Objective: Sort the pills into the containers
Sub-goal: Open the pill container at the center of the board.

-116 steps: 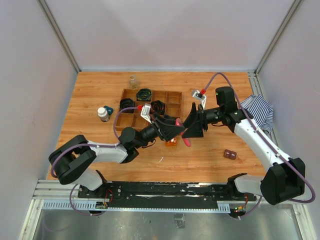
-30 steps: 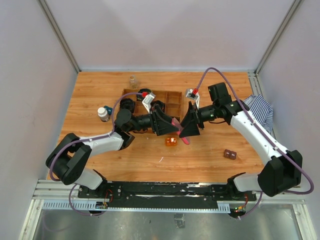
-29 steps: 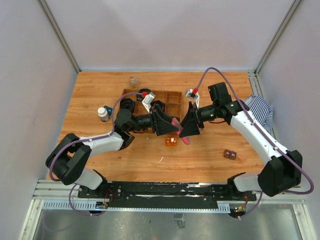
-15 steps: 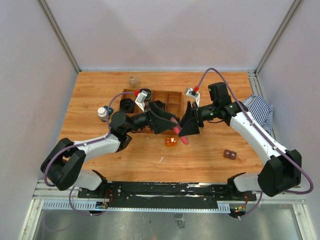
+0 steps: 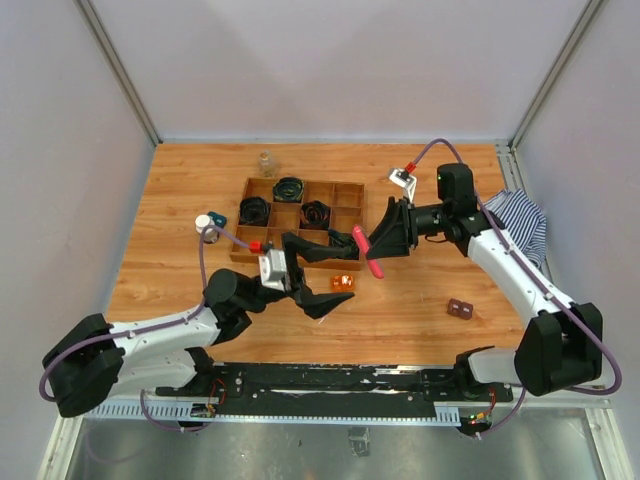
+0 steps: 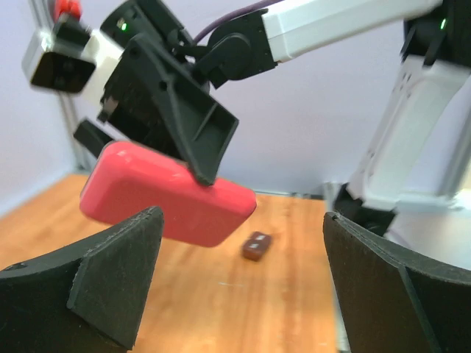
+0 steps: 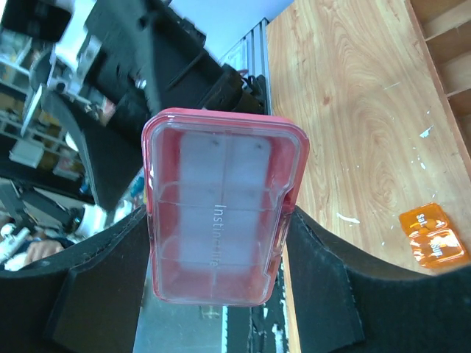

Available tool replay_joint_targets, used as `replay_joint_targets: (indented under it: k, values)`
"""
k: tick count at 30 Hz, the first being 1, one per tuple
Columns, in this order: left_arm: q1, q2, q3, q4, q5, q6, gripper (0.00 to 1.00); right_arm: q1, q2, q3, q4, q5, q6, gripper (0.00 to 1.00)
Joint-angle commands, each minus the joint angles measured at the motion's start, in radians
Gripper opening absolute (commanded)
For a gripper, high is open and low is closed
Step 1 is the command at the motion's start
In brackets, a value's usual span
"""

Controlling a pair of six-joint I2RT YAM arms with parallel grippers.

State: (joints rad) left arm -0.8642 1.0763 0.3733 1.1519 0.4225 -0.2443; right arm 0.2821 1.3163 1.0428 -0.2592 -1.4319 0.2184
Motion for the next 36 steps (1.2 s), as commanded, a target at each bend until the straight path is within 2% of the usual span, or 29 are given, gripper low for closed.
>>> replay_joint_targets:
  k: [1, 4, 8, 18, 25, 29, 36]
  values:
    - [-0.096, 0.036, 0.013, -0.047, -0.202, 0.561, 0.99, -0.023, -0.025, -0.065, 0.270, -0.032, 0.286, 0.09]
    - [-0.125, 0.095, 0.027, -0.007, -0.271, 0.692, 0.99, -0.023, -0.031, -0.081, 0.306, -0.023, 0.328, 0.09]
    - [-0.132, 0.164, 0.057, 0.029, -0.314, 0.762, 0.99, -0.027, -0.037, -0.088, 0.317, -0.021, 0.344, 0.09]
    - [-0.181, 0.260, 0.092, 0.147, -0.335, 0.754, 0.99, -0.026, -0.020, -0.107, 0.340, -0.014, 0.356, 0.10]
    - [-0.193, 0.302, 0.119, 0.157, -0.360, 0.722, 0.99, -0.026, -0.017, -0.115, 0.357, -0.012, 0.371, 0.11]
    - [-0.194, 0.269, 0.079, 0.209, -0.440, 0.600, 0.99, -0.029, -0.023, -0.107, 0.359, -0.025, 0.350, 0.10]
    - [-0.167, 0.145, 0.042, 0.088, -0.432, 0.046, 0.98, -0.034, -0.064, -0.069, 0.279, -0.015, 0.203, 0.10]
